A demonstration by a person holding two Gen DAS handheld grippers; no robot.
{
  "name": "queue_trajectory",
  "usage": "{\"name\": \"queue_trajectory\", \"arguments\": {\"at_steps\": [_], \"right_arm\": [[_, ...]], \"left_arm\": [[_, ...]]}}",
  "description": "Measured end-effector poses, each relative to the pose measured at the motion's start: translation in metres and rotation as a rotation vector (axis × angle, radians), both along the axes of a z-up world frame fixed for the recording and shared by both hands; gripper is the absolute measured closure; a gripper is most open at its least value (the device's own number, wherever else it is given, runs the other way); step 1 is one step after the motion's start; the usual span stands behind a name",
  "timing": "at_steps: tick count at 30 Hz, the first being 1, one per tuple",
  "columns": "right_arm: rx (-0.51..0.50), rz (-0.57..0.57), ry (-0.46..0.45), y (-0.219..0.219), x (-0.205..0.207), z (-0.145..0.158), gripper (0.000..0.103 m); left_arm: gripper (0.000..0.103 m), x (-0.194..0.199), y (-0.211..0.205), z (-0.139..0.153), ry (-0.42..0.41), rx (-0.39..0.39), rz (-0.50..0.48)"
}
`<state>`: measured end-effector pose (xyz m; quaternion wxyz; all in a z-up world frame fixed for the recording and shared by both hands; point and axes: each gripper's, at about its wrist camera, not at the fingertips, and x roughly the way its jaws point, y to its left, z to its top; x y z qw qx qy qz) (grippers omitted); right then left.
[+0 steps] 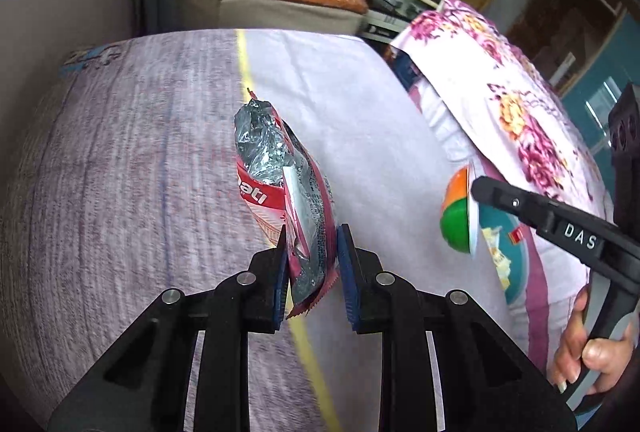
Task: Collect trash
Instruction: 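Carry the wrapper and lid over the teal bin and release both inside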
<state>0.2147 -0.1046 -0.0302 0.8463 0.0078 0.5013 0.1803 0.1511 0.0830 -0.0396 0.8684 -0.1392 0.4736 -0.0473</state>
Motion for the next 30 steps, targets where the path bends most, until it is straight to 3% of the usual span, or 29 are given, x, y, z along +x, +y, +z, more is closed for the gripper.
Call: {"name": "queue_trajectory", "arguments": {"at_steps": [11, 22, 30], "right_arm": [[0.042, -0.142, -0.044, -0.099, -0.025, 0.019, 0.098], [0.054, -0.296, -0.074, -0.195, -0.045, 0.025, 0.098], [0.07, -0.372, -0.071, -0.25, -0.046, 0.021, 0.097]], "left_arm": [[0.079, 0.004, -0.1, 0.002, 0.012, 0.012, -0.157], [0.079, 0.013, -0.216, 0.0, 0.038, 0.045, -0.344], [0.079, 0.025, -0.274, -0.009, 0.072, 0.055, -0.42]]}}
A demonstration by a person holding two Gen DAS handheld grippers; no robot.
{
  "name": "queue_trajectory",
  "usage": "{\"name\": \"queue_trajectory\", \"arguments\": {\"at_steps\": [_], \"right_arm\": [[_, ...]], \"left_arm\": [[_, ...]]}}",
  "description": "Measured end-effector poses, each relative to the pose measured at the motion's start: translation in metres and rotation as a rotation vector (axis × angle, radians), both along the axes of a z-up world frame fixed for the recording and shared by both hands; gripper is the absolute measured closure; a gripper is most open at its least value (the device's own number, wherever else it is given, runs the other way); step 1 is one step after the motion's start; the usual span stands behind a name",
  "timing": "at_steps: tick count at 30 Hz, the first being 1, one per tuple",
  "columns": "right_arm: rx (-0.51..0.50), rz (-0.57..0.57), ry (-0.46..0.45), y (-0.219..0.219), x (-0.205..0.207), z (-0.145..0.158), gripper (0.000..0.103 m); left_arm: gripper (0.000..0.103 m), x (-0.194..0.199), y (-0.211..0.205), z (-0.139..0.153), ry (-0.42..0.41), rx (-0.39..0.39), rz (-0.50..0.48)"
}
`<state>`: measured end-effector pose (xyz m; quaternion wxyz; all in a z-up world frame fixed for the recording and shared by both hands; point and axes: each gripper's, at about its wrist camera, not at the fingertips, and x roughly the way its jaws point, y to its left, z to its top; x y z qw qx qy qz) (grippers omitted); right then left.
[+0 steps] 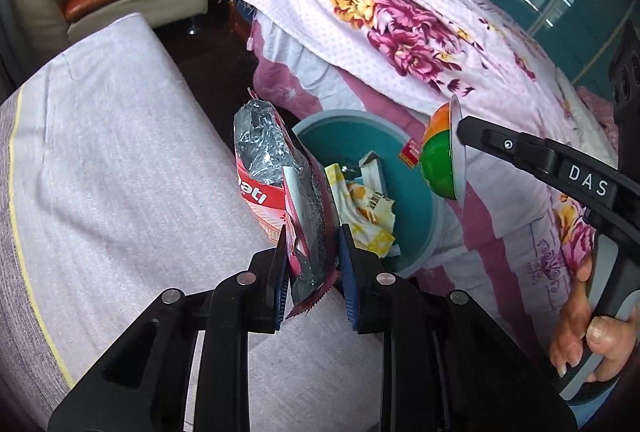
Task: Collect trash
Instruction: 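Carry the wrapper and lid over the teal bin and release both inside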
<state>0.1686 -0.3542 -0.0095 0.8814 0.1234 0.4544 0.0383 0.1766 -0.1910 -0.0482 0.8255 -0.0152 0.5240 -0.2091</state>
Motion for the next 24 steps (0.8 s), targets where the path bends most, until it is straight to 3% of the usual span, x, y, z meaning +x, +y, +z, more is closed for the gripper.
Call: {"name": "queue_trajectory", "arguments": {"at_steps": [24], "right_arm": [[-0.025, -0.064, 0.022, -0.046, 0.006, -0.007, 0.097]], "left_arm": [[0.076, 0.028, -0.053, -0.026, 0.058, 0.007, -0.062]]}}
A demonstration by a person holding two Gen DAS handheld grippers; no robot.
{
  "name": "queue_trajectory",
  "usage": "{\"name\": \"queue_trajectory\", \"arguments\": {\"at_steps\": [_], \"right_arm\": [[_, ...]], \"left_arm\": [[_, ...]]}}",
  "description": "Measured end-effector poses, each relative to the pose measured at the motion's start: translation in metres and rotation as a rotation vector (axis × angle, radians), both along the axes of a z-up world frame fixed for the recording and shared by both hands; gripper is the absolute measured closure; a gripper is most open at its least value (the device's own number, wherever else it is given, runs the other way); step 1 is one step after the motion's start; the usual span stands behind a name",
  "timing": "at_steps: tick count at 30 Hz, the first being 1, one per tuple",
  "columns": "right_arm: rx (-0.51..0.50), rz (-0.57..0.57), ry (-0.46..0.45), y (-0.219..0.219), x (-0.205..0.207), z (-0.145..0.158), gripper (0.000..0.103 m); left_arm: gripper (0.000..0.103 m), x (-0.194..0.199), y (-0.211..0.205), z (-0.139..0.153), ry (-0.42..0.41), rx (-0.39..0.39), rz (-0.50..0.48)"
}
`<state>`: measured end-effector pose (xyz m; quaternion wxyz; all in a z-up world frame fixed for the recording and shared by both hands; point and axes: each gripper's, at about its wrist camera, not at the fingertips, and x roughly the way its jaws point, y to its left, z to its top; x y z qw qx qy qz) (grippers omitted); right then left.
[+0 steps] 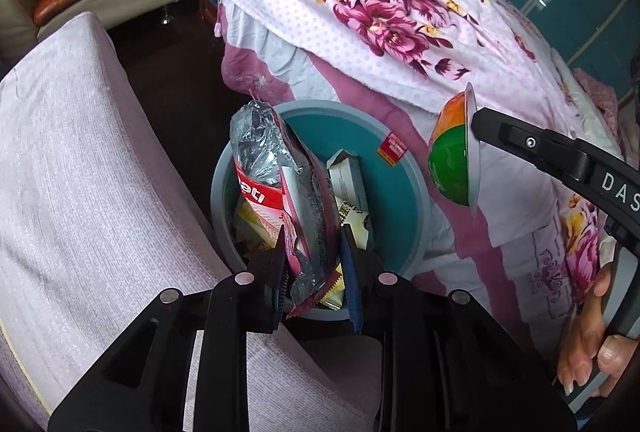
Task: Collect trash
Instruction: 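Carry the wrapper and lid over the teal bin and release both inside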
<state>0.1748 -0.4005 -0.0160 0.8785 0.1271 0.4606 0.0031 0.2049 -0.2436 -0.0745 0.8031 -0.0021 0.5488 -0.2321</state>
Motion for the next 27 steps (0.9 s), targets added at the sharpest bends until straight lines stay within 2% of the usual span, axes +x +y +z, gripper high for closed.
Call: {"name": "queue_trajectory", "arguments": {"at_steps": [3, 6, 10, 11, 13, 22, 23, 25, 27], "right_arm": [[-0.007, -0.006, 0.005, -0.002, 0.001, 0.0, 0.097], [-0.012, -0.013, 0.01, -0.004, 0.002, 0.0, 0.097], [-0.017, -0.018, 0.014, -0.005, 0.004, -0.001, 0.097], [-0.017, -0.019, 0.016, -0.005, 0.005, -0.001, 0.097], [-0.02, -0.019, 0.019, -0.004, 0.006, -0.002, 0.097], [-0.026, -0.012, 0.041, 0.002, 0.012, -0.009, 0.097], [-0.026, -0.011, 0.046, 0.002, 0.013, -0.011, 0.097], [-0.025, -0.009, 0.055, 0.004, 0.015, -0.013, 0.097], [-0.024, -0.001, 0.067, 0.008, 0.017, -0.015, 0.094]], "left_arm": [[0.074, 0.002, -0.003, -0.003, 0.005, -0.003, -0.005], [0.067, 0.004, -0.004, -0.005, 0.003, -0.006, -0.006], [0.037, 0.005, -0.006, -0.004, -0.013, 0.004, -0.001], [0.035, 0.005, -0.005, -0.004, -0.018, 0.006, 0.003], [0.025, 0.006, -0.002, -0.005, -0.016, 0.003, 0.012], [0.024, 0.005, 0.016, -0.008, 0.008, 0.015, 0.042], [0.023, 0.005, 0.018, -0.008, 0.008, 0.016, 0.045], [0.013, 0.003, 0.023, -0.006, 0.002, 0.017, 0.054], [0.013, 0.001, 0.027, -0.005, -0.008, 0.016, 0.061]]}}
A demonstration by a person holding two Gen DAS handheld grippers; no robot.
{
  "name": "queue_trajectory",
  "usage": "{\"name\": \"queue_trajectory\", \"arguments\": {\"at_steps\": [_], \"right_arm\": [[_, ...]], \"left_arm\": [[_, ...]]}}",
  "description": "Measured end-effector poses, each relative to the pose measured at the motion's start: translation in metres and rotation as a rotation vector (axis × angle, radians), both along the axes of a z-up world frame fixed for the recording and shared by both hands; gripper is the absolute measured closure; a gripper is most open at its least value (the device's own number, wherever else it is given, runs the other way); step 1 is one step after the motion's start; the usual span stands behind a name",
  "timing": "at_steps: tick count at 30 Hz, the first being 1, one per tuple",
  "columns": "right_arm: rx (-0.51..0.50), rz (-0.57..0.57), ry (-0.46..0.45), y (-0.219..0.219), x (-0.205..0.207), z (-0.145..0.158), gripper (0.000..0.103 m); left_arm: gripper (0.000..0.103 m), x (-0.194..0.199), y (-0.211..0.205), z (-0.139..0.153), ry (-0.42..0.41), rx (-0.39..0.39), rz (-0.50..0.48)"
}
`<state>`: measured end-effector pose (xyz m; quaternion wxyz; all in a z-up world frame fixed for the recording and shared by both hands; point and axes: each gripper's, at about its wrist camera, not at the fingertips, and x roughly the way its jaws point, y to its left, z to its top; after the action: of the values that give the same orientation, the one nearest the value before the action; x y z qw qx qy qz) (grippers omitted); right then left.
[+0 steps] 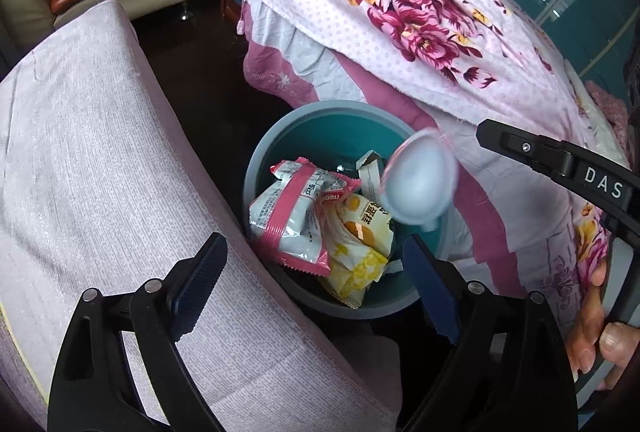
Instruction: Collect trash
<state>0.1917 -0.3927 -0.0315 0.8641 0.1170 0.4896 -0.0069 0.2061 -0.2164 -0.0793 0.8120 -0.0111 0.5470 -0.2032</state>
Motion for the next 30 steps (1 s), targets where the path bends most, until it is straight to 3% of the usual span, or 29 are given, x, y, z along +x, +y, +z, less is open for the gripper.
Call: {"name": "queue_trajectory", "arguments": {"at_steps": [2, 4, 6, 11, 19, 30], "right_arm": [[0.005, 0.005, 0.013, 0.002, 0.002, -0.003, 0.093], [0.01, 0.003, 0.017, 0.004, 0.002, -0.003, 0.083], [0.004, 0.004, 0.011, 0.006, 0.0, -0.003, 0.055], [0.002, 0.012, 0.001, 0.014, -0.006, 0.002, 0.031], [-0.009, 0.032, 0.01, 0.029, -0.016, 0.015, 0.018], [-0.071, 0.096, 0.024, 0.066, -0.04, 0.028, 0.015]], "left_arm": [[0.013, -0.001, 0.003, 0.0, 0.005, -0.002, 0.002], [0.013, -0.003, 0.006, 0.001, 0.006, -0.002, 0.005], [0.013, -0.006, 0.01, 0.002, 0.007, 0.0, 0.008], [0.013, -0.012, 0.021, 0.004, 0.018, -0.009, 0.023], [0.013, -0.028, 0.041, 0.008, 0.017, 0.0, 0.053], [0.013, -0.049, 0.074, 0.022, -0.004, 0.015, 0.126]]}}
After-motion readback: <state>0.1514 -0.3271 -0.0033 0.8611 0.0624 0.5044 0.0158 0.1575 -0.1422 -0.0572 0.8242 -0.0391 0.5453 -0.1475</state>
